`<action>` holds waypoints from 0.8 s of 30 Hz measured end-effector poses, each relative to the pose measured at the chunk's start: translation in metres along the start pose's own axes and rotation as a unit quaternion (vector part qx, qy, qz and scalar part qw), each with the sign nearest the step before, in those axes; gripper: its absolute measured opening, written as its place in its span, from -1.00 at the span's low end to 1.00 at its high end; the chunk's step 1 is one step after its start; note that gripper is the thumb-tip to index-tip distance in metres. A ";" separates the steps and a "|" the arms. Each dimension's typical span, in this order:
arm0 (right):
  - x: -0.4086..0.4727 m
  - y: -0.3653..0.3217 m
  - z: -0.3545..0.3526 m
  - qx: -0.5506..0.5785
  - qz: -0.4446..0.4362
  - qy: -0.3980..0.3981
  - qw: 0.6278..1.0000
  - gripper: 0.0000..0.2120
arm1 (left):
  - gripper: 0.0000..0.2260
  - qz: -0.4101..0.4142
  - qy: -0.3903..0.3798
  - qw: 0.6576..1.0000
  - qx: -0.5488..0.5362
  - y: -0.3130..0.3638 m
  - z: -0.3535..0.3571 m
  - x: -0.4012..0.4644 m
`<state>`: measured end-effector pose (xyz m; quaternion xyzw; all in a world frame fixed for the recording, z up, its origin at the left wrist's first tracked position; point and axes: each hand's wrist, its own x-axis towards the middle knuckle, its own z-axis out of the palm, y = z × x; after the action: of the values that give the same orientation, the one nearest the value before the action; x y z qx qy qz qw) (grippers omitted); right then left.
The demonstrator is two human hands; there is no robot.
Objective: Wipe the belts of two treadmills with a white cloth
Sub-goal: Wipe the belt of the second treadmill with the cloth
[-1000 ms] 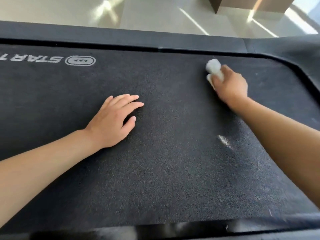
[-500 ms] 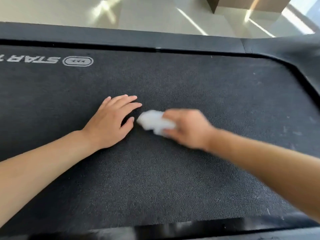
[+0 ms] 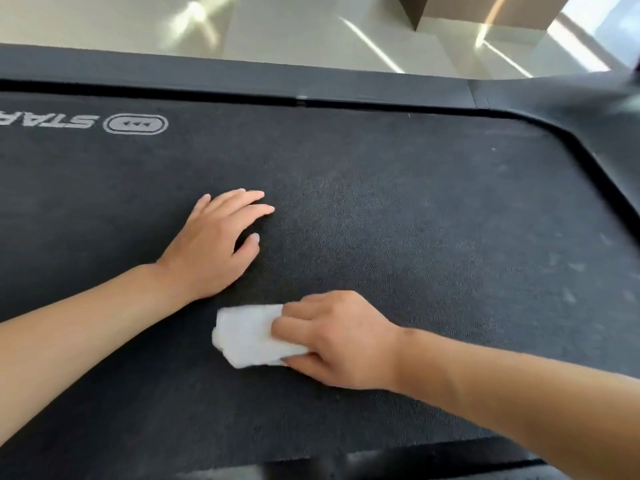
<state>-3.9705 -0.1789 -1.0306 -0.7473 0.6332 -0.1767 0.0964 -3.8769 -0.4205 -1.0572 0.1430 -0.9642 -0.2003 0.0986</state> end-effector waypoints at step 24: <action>0.030 0.116 -0.040 -0.105 0.215 0.136 0.961 -0.66 | -0.58 0.023 -0.019 1.000 0.009 -0.006 -0.008 0.008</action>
<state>-4.0871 -0.2259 -1.0324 -0.5688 0.8009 -0.1843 -0.0341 -3.8811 -0.4308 -1.0517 0.1176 -0.9708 -0.1916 0.0841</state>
